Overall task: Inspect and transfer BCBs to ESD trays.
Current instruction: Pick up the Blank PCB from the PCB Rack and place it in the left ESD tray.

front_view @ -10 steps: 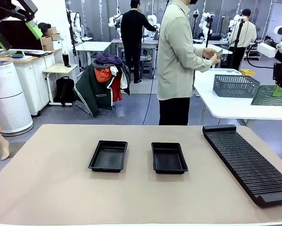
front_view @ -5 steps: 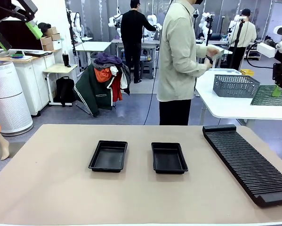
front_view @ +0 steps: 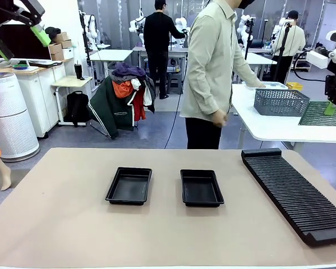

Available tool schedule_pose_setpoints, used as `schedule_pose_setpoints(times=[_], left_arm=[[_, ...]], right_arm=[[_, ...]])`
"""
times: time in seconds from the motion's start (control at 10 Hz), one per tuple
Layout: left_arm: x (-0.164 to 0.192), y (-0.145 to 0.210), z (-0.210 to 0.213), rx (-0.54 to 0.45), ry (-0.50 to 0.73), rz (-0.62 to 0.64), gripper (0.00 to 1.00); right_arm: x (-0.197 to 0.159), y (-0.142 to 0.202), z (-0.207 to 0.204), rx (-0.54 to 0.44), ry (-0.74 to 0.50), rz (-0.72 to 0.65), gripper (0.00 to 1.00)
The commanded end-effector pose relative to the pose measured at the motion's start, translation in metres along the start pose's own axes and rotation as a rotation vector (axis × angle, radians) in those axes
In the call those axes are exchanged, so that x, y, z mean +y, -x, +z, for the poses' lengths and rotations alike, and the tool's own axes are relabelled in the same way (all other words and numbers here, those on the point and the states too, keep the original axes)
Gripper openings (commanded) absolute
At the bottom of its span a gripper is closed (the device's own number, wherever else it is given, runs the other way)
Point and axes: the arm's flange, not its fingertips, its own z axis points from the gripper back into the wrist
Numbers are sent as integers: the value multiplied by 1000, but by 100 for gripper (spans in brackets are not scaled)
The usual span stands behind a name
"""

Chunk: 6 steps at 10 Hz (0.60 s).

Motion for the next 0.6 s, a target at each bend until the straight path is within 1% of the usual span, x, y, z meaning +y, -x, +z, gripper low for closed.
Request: schedule_pose_setpoints(times=[0.0,0.3,0.5], left_arm=[[1,0,-1,1,2,0,100],[1,0,-1,1,2,0,100],[1,0,-1,1,2,0,100]], right_arm=[[-3,-10,4,-58,-19,-84,3],[0,-45,6,-132,-115,-315,3],[6,-69,-3,-173,-204,-487,3]])
